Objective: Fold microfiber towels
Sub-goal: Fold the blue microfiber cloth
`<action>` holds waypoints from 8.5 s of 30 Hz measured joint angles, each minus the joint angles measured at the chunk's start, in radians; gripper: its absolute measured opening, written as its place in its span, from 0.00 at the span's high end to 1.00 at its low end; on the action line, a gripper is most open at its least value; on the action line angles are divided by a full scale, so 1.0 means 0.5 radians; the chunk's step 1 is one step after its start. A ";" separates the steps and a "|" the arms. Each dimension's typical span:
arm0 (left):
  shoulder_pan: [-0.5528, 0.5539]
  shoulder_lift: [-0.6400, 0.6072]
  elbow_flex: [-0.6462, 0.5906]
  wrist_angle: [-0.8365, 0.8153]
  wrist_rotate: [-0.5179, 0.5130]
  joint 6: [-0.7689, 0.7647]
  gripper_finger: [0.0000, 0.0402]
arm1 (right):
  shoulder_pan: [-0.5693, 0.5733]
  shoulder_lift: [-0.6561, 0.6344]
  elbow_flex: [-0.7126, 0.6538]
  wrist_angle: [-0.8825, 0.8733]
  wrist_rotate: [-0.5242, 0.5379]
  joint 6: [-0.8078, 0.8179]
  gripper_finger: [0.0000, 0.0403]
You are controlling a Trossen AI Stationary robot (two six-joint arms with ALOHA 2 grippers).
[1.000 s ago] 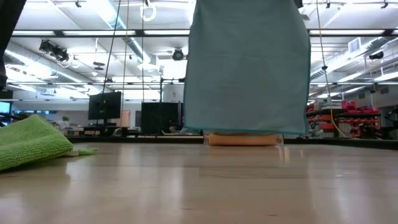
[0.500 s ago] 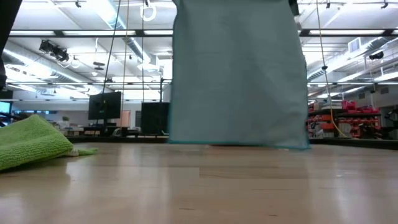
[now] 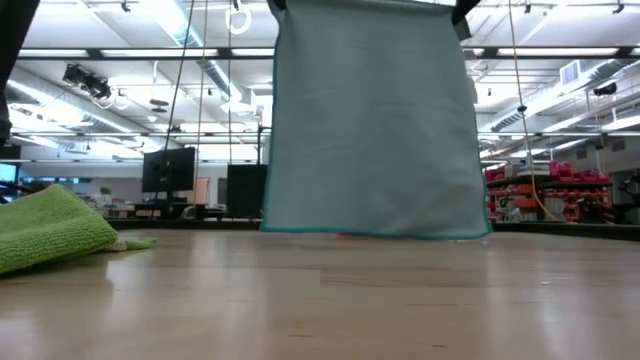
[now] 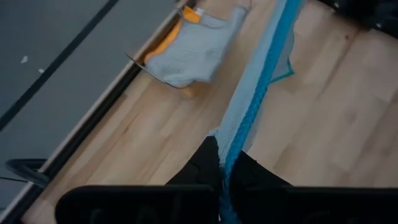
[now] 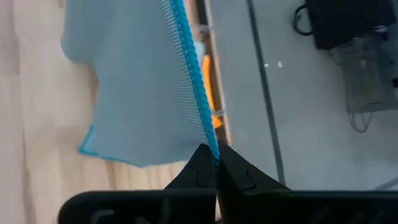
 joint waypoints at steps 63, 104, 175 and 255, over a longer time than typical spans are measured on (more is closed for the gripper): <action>-1.082 0.017 -1.292 0.712 0.435 -1.576 1.00 | 1.284 -0.477 -1.741 0.764 -0.906 1.089 1.00; -0.223 0.296 -1.589 0.697 0.423 -0.904 0.99 | -0.101 0.280 -1.747 0.986 -0.786 0.395 0.98; -0.639 0.654 -1.585 1.302 0.715 -1.523 0.94 | 0.225 0.272 -2.236 1.730 -1.542 0.710 1.00; -0.540 -0.120 -1.586 0.478 -0.251 -1.766 0.80 | -0.225 -1.086 -2.683 1.663 -1.541 1.573 0.57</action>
